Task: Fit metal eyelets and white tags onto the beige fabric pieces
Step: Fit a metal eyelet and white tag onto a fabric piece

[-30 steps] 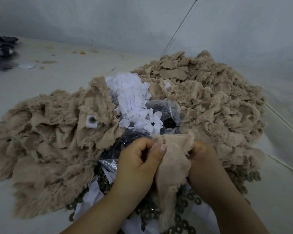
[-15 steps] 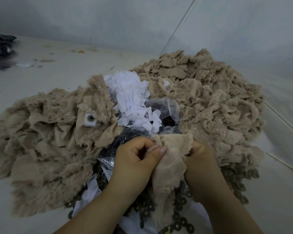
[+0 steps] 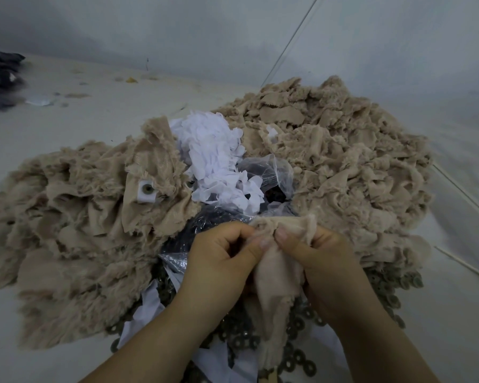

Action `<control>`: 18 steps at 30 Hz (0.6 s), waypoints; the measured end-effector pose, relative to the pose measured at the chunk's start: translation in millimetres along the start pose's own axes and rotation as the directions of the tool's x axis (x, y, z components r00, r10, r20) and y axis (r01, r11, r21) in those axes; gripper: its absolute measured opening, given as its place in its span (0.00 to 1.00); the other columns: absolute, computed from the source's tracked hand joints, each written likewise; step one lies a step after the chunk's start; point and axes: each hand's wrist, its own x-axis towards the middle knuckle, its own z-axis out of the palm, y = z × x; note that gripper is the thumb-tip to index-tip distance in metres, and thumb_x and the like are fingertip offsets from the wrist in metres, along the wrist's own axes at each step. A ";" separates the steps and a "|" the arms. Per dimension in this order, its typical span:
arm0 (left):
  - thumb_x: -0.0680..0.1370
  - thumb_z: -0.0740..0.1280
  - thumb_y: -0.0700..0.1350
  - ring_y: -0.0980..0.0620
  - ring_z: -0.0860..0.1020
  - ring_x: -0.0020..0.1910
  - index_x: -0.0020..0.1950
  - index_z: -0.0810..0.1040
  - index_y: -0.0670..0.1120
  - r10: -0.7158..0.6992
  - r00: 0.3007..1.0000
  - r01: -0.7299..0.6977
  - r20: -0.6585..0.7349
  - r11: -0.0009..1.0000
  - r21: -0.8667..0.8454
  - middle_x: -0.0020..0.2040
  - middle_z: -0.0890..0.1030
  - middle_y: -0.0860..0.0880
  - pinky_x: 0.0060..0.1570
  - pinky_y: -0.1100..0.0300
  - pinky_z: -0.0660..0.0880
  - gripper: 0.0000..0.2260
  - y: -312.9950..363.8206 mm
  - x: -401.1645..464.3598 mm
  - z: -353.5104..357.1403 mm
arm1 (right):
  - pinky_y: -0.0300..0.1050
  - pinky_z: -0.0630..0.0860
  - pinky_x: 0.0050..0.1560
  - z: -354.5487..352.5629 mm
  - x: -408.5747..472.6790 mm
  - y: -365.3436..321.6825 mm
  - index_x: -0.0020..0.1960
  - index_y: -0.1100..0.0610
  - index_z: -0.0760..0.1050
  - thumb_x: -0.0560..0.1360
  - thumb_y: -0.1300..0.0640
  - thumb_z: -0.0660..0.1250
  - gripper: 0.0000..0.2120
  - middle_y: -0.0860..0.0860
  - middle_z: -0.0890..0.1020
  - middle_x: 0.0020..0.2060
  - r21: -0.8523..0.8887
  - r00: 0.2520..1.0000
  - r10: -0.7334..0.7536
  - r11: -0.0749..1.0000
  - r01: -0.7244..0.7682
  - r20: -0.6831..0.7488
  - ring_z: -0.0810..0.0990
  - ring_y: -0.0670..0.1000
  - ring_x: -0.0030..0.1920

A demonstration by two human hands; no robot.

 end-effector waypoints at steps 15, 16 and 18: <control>0.71 0.72 0.30 0.56 0.73 0.42 0.43 0.77 0.46 0.398 0.912 -0.313 -0.097 0.831 0.459 0.45 0.74 0.50 0.41 0.68 0.71 0.12 16.8 -1.9 7.9 | 0.55 0.84 0.45 7.9 -2.7 -3.2 0.45 0.57 0.85 0.75 0.64 0.71 0.05 0.60 0.87 0.42 -0.062 0.992 -0.042 0.997 0.035 -0.120 0.86 0.61 0.45; 0.71 0.72 0.29 0.57 0.74 0.46 0.44 0.80 0.45 0.487 0.873 -0.400 -0.033 0.753 0.522 0.48 0.75 0.49 0.46 0.69 0.70 0.11 16.7 -1.6 8.1 | 0.56 0.84 0.46 8.2 -2.8 -3.2 0.46 0.58 0.85 0.75 0.63 0.71 0.04 0.60 0.86 0.43 -0.045 0.993 -0.038 0.998 0.033 -0.112 0.86 0.61 0.46; 0.71 0.72 0.28 0.53 0.75 0.51 0.46 0.85 0.42 0.603 0.792 -0.531 0.097 0.602 0.597 0.50 0.80 0.47 0.53 0.67 0.70 0.10 13.6 -1.4 8.5 | 0.57 0.82 0.49 7.9 -3.4 -3.6 0.47 0.60 0.84 0.74 0.65 0.71 0.04 0.63 0.86 0.45 0.004 0.995 -0.016 1.000 0.016 -0.094 0.85 0.63 0.48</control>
